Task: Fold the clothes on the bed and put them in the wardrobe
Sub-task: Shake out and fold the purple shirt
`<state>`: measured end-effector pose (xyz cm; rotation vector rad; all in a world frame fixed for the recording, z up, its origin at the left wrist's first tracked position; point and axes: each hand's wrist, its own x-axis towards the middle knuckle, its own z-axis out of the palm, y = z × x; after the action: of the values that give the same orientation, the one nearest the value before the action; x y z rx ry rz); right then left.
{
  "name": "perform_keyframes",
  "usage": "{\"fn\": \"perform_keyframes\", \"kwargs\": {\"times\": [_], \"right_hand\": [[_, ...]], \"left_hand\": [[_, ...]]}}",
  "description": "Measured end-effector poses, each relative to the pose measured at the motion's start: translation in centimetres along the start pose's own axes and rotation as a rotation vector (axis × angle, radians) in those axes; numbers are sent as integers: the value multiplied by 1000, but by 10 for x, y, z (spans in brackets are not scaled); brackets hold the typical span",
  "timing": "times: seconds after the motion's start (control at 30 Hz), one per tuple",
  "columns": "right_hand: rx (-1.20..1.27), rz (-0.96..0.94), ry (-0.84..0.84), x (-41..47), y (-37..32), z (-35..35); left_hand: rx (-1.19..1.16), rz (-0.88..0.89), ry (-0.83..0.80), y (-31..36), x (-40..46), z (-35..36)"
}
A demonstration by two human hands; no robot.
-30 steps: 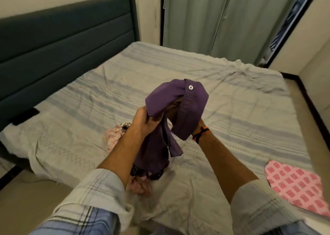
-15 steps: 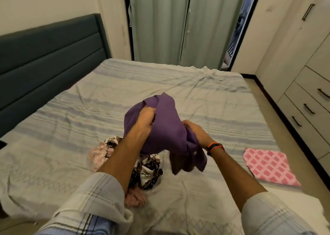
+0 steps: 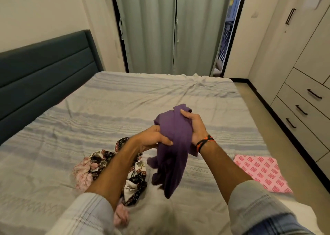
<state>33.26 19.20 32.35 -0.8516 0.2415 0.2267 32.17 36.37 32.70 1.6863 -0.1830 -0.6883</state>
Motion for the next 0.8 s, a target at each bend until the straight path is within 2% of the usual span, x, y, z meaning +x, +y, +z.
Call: {"fn": "perform_keyframes", "kwargs": {"times": [0.1, 0.17, 0.33, 0.43, 0.5, 0.6, 0.7, 0.73, 0.8], "right_hand": [[24, -56, 6, 9, -17, -16], [34, -76, -26, 12, -24, -21], [-65, -86, -160, 3, -33, -27], [-195, -110, -314, -1, -35, -30], [-264, -82, -372, -1, -36, -33], [-459, -25, -398, 3, -35, -40], [-894, -14, -286, 12, -33, -48], [-943, 5, -229, 13, -32, -49], [-880, 1, -140, 20, -32, -50]], "left_hand": [[100, -98, 107, -10, 17, 9], [3, -121, 236, -11, 27, 15], [-593, -89, 432, 4, 41, 22], [-831, -11, 357, 20, 48, 19], [-840, 20, 281, 31, 53, 19], [-588, 6, 280, 37, 62, 17], [-525, 5, 287, 38, 74, 12], [-518, 21, 286, 38, 76, 12], [-488, 49, 272, 41, 81, 9]]}}
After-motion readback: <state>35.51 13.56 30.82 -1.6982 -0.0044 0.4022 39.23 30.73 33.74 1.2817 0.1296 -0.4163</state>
